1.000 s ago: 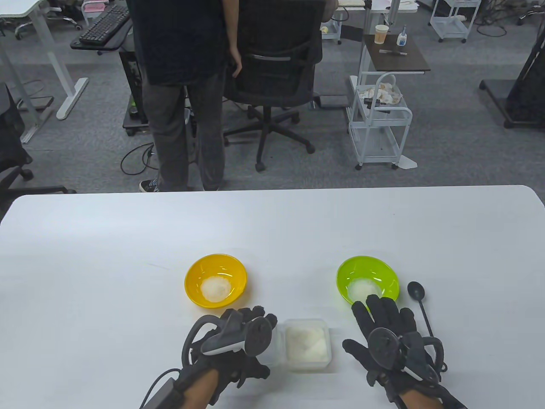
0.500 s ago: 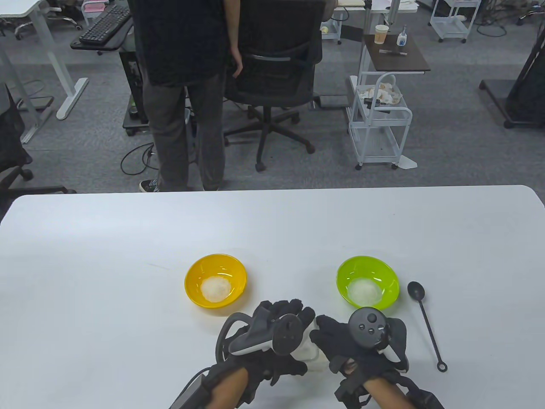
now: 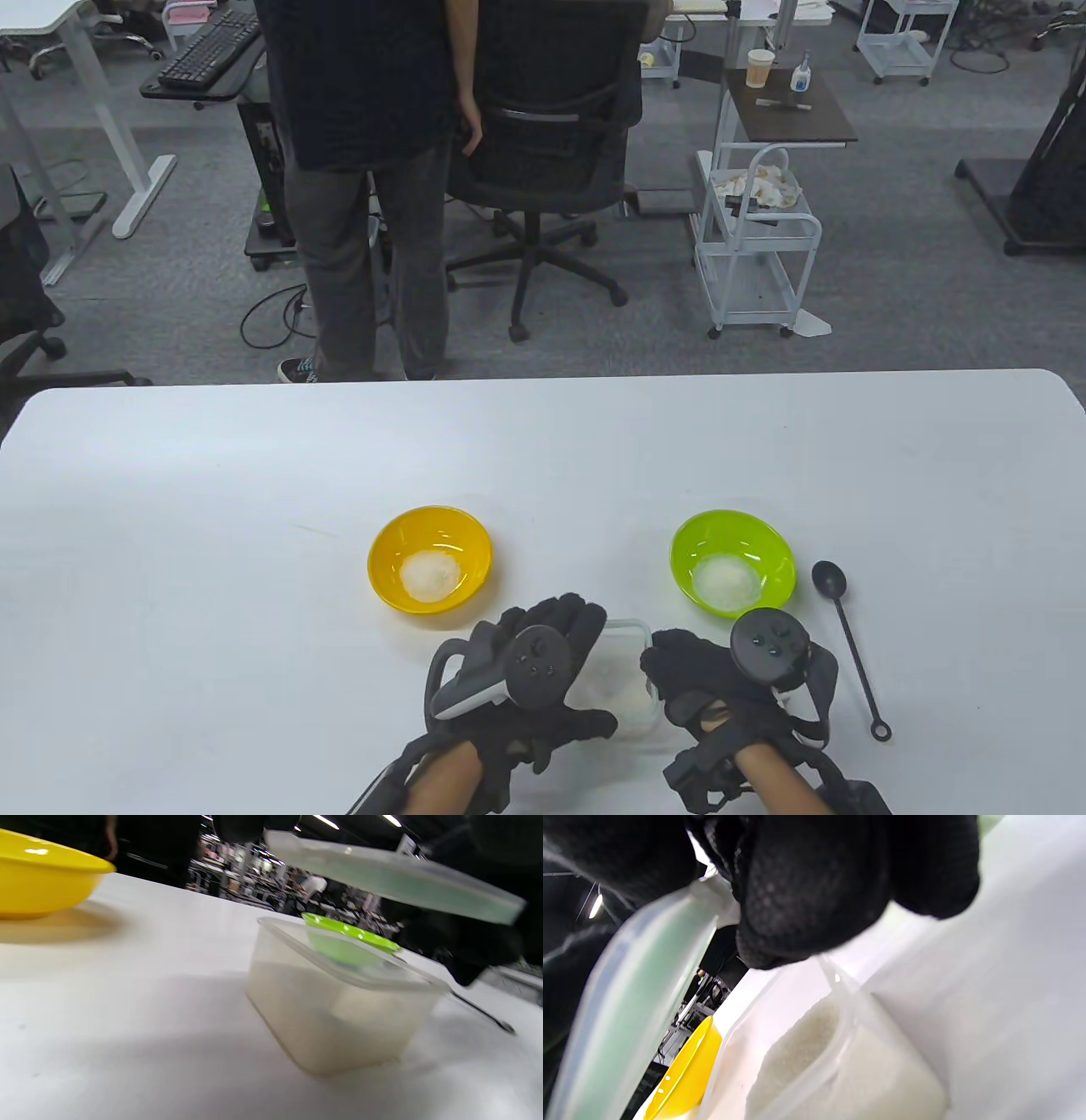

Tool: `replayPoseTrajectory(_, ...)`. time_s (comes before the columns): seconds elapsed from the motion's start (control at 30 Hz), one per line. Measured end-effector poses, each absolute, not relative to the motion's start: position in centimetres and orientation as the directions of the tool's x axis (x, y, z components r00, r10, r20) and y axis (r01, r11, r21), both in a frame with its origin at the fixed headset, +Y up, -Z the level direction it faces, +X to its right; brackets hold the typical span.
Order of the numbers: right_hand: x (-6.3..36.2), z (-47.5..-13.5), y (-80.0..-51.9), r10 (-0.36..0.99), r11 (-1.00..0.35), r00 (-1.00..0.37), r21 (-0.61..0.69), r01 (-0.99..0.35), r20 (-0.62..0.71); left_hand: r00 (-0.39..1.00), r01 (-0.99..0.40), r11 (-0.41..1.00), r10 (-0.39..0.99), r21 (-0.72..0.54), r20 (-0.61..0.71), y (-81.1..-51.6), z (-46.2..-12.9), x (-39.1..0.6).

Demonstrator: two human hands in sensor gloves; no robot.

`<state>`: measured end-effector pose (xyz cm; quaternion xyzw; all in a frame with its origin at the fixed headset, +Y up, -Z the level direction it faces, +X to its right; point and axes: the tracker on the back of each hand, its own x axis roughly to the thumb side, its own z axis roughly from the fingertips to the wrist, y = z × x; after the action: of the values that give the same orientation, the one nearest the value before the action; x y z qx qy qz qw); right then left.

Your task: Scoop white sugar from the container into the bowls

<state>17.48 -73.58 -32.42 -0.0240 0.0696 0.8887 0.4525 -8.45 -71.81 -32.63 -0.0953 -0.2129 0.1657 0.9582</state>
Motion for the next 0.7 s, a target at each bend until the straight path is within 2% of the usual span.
replayPoseTrajectory(0.13, 18.5, -32.6, -74.0, 0.836, -0.522, -0.529, 0.088, -0.848, -0.142, 0.810, -0.490, 0.826, 0.549, -0.280, 0.204, -73.0, -33.4, -10.4)
replayPoseTrajectory(0.3, 18.5, -32.9, -74.8, 0.862, -0.464, -0.478, 0.115, -0.878, -0.172, 0.712, -0.617, 0.674, 0.698, -0.406, 0.076, -74.1, -34.1, -11.0)
replayPoseTrajectory(0.47, 18.5, -32.9, -75.0, 0.856, -0.468, -0.485, 0.129, -0.874, -0.180, 0.678, -0.663, 0.615, 0.735, -0.427, 0.004, -74.5, -34.4, -10.9)
replayPoseTrajectory(0.57, 18.8, -33.0, -75.6, 0.880, -0.385, -0.410, 0.144, -0.912, -0.240, 0.673, -0.676, 0.602, 0.739, -0.425, -0.023, -74.8, -34.5, -11.1)
replayPoseTrajectory(0.7, 19.2, -33.2, -76.1, 0.876, -0.363, -0.390, 0.144, -0.921, -0.286, 0.677, -0.697, 0.606, 0.733, -0.383, -0.072, -74.8, -34.5, -11.5)
